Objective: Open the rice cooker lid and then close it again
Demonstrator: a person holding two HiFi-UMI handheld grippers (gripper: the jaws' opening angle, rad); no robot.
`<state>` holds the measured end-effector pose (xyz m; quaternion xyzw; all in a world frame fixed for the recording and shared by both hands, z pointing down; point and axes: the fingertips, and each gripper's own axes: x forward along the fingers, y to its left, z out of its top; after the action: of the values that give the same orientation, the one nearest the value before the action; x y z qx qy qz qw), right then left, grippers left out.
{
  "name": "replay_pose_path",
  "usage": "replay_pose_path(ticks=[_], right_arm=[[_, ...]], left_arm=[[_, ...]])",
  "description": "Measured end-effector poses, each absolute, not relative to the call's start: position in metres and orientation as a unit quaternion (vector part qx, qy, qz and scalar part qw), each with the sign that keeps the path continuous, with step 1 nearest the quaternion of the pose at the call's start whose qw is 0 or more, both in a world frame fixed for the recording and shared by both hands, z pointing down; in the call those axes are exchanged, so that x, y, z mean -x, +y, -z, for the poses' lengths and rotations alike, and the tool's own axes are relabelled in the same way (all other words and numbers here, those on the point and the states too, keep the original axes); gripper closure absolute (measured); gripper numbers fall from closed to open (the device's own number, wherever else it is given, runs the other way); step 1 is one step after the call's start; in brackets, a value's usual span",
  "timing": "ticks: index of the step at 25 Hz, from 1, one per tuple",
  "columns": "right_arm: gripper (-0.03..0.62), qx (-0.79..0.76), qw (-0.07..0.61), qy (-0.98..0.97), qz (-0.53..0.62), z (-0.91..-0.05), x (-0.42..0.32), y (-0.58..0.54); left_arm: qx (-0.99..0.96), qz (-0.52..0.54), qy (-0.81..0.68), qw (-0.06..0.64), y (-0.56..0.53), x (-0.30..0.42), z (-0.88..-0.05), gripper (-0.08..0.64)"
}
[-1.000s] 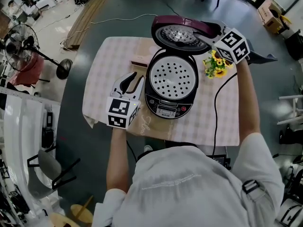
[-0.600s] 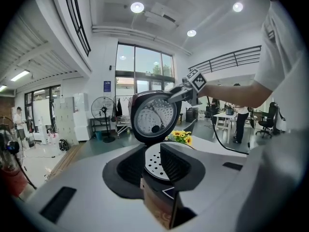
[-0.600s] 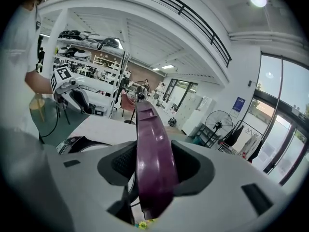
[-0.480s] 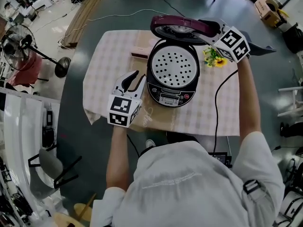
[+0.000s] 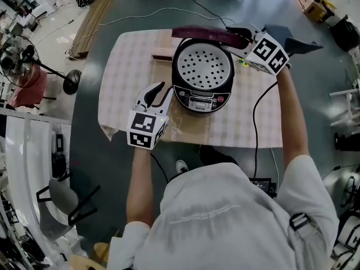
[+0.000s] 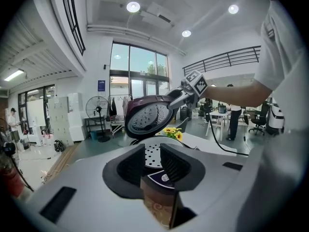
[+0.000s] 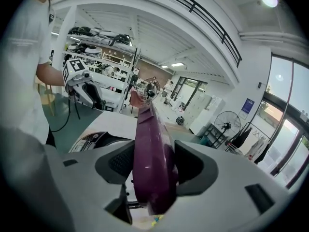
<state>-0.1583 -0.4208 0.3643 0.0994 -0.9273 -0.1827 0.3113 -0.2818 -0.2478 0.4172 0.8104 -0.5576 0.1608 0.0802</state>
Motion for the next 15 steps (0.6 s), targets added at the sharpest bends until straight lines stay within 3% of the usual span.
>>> replay_pose_path(ticks=[15], right_arm=[[0.324, -0.033, 0.292, -0.948, 0.120, -0.413, 0.146, -0.354]], left_arm=[[-0.813, -0.156, -0.552, 0.096, -0.233, 0.271, -0.426, 0.453]])
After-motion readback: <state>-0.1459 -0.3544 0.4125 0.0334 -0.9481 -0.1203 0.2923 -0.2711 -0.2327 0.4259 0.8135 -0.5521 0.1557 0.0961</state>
